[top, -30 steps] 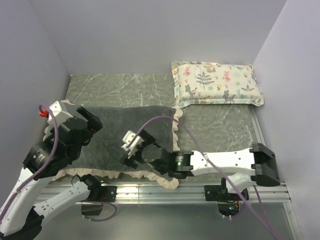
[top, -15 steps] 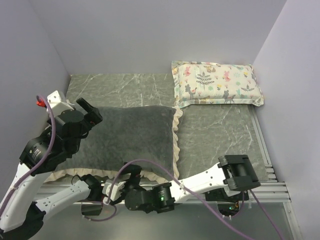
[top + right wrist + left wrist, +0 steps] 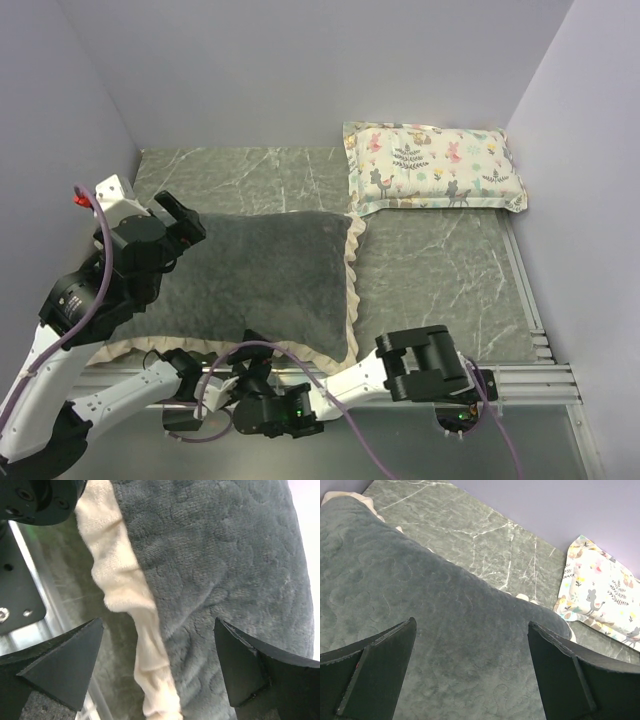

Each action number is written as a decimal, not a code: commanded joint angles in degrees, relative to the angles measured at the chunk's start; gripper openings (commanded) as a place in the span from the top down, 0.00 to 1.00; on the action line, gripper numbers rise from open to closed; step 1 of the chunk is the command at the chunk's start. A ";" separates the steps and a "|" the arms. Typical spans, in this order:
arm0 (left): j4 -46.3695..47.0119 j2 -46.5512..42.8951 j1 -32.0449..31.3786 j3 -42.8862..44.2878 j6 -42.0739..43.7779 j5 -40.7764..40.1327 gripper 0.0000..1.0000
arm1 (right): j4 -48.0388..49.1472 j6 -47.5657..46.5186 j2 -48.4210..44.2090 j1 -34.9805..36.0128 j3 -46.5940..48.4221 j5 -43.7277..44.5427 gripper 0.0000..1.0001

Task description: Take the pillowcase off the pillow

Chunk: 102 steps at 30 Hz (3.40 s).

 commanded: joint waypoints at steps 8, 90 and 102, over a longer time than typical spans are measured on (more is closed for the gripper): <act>4.64 -1.54 -0.15 -1.72 2.93 0.76 0.01 | 23.55 -11.36 4.94 -3.65 2.79 6.88 0.22; 48.32 13.92 13.94 -35.56 -5.41 36.98 1.00 | -46.67 49.89 -35.38 -63.06 13.79 -54.48 0.28; 48.24 22.36 -4.36 -28.62 -10.61 31.88 0.99 | -45.17 51.21 -42.87 -59.21 4.02 -52.02 0.27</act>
